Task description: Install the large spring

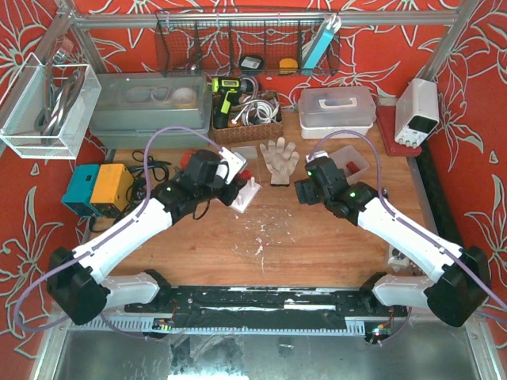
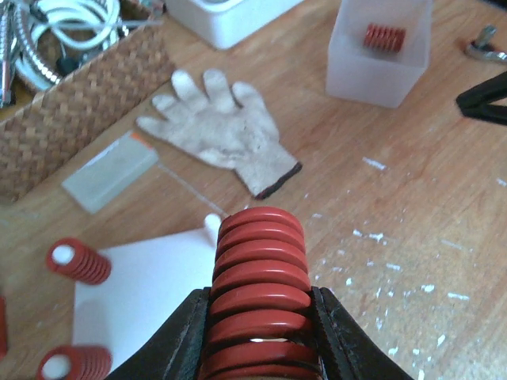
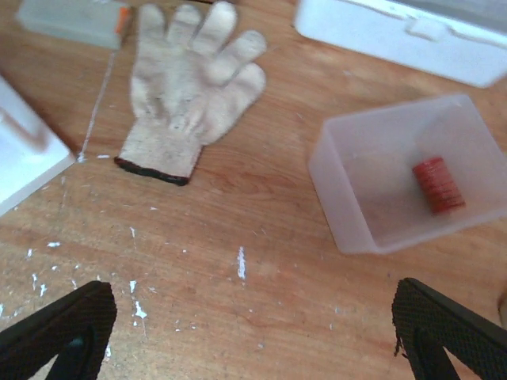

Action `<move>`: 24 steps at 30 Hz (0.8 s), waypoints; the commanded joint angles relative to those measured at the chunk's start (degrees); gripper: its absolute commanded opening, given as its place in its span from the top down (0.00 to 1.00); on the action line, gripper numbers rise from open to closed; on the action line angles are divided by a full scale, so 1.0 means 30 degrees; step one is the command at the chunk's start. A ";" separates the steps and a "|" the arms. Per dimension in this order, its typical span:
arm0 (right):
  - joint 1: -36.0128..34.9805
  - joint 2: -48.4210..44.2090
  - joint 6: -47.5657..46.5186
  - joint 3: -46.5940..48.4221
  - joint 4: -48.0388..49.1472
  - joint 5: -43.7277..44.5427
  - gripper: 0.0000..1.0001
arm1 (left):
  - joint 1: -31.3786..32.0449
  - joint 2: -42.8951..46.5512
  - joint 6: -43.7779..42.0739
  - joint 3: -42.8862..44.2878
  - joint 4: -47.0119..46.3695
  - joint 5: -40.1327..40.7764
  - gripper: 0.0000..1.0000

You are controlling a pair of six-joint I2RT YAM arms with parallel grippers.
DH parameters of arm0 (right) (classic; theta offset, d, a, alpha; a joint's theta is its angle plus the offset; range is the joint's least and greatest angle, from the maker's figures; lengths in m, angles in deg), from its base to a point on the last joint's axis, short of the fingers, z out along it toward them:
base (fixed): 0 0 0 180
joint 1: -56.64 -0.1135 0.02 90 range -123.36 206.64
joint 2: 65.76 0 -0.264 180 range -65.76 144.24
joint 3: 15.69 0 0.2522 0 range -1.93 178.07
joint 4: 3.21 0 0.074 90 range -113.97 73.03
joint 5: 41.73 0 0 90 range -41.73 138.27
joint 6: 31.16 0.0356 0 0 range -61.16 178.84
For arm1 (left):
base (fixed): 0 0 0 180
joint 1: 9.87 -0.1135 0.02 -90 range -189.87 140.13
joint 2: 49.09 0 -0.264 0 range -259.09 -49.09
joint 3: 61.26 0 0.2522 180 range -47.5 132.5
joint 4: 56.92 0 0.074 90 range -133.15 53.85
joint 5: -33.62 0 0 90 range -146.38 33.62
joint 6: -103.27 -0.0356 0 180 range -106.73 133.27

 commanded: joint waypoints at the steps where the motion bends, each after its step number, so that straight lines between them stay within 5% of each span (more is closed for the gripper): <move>1: 0.0235 -0.1182 0.0650 -0.1120 0.0777 0.2165 0.01 | -0.0105 -0.1061 -0.0148 0.3039 0.6440 0.1195 1.00; 10: 0.0560 -0.2376 0.0706 -0.1841 0.1232 0.1530 0.01 | -0.0134 -0.5048 -0.1763 0.7112 1.1633 0.3113 1.00; 24: 0.0750 -0.2959 0.0642 -0.2376 0.1780 0.1195 0.01 | -0.0163 -0.8936 -0.2603 0.9207 1.3046 0.3882 1.00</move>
